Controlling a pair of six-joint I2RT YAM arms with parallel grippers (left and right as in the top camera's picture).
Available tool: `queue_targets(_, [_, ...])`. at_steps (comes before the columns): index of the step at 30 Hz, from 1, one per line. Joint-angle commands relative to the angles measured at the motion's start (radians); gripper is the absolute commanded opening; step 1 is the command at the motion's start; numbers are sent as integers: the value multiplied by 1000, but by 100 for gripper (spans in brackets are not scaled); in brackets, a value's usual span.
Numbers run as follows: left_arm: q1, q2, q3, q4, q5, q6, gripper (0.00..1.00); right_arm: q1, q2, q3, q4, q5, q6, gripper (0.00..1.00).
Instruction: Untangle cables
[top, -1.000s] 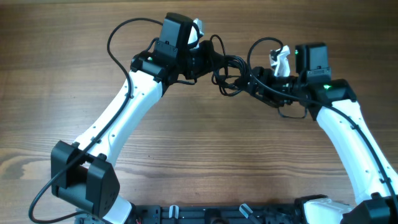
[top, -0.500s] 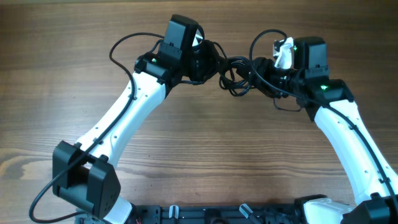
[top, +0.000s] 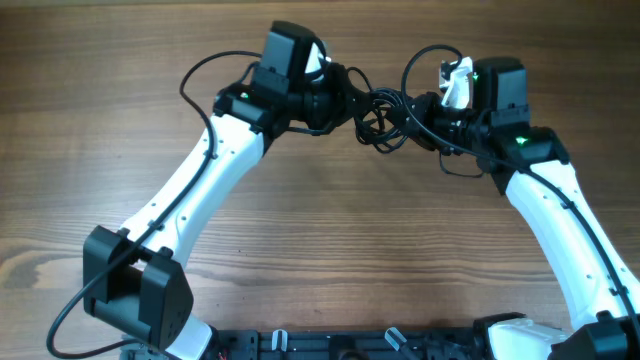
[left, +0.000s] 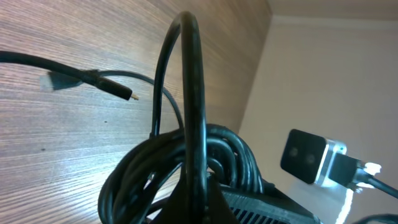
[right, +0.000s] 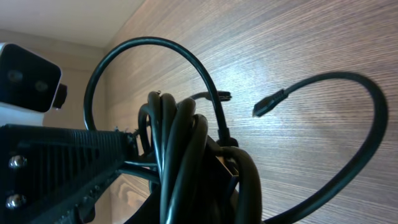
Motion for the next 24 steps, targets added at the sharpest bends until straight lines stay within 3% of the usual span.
queue_targets(1, [75,-13,11,22,224,-52,6,3,-11,15,-21,59,-22,21])
queue_targets(7, [161,-13,11,21,444,-50,24,3,-11,14,-24,64,-21,20])
queue_targets(10, [169,-13,11,21,443,-2,28,3,-11,14,-24,64,-21,20])
queue_targets(15, [87,-11,11,-17,273,248,27,3,-11,14,-26,64,-22,20])
queue_targets(17, [2,-9,10,-18,85,357,24,3,-11,14,-30,64,-23,20])
queue_targets(21, [-57,-9,10,-17,-30,555,13,3,-11,14,-36,64,-23,20])
queue_targets(24, [-59,-5,10,-17,-51,596,20,3,-11,14,-39,63,-23,20])
